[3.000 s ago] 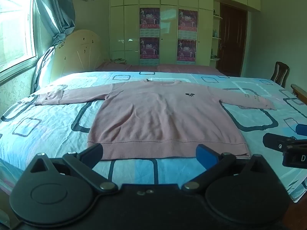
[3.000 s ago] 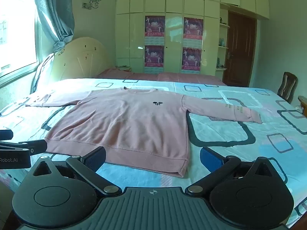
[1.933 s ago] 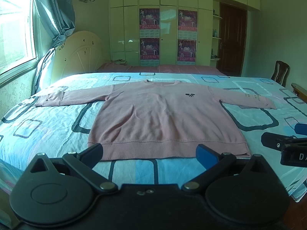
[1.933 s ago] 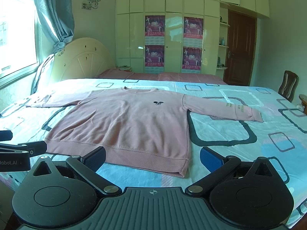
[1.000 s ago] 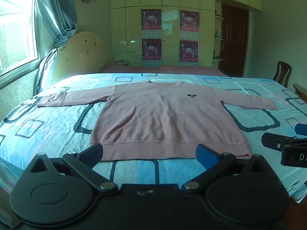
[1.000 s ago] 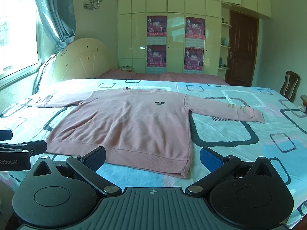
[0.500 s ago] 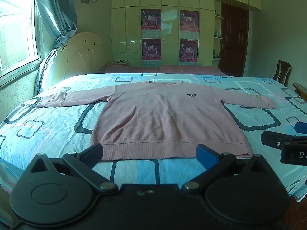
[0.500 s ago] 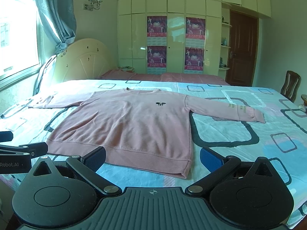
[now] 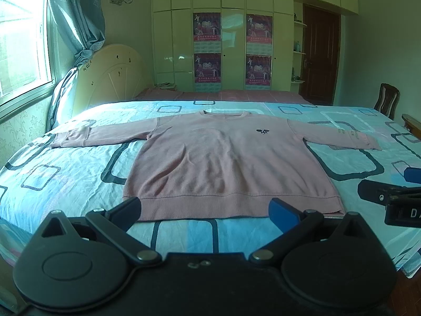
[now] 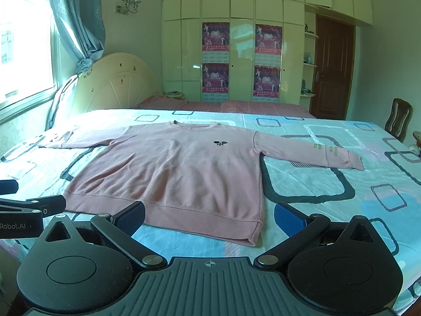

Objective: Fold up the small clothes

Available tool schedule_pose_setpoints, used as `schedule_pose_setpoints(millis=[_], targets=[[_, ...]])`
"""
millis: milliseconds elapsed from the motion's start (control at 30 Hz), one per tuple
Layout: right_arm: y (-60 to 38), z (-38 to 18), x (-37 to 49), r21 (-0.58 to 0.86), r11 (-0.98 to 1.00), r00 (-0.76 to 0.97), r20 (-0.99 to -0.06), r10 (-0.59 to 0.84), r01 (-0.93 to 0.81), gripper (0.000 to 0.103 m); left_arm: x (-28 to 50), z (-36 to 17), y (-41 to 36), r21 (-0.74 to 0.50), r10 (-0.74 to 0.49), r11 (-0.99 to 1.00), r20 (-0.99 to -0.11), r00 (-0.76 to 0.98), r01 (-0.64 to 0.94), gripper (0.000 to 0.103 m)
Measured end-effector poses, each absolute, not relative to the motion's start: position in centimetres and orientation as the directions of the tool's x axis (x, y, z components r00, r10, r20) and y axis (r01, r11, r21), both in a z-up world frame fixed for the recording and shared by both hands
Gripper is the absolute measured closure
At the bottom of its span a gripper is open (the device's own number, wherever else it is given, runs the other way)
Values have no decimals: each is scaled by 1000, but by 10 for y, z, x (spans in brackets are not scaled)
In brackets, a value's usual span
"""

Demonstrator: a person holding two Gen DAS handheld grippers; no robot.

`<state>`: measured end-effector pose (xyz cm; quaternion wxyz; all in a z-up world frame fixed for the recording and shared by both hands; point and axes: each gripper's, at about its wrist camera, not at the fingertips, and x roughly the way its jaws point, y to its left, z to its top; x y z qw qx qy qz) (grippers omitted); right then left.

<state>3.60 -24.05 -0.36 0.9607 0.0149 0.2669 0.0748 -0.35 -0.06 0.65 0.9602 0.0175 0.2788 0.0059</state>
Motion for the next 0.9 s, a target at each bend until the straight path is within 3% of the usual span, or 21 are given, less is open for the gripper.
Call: schedule_pose_setpoints(millis=[900], targets=[[-247, -17, 89, 96, 991, 835, -534, 128, -91, 0, 46, -12, 7, 48, 26, 999, -557, 830, 1, 1]])
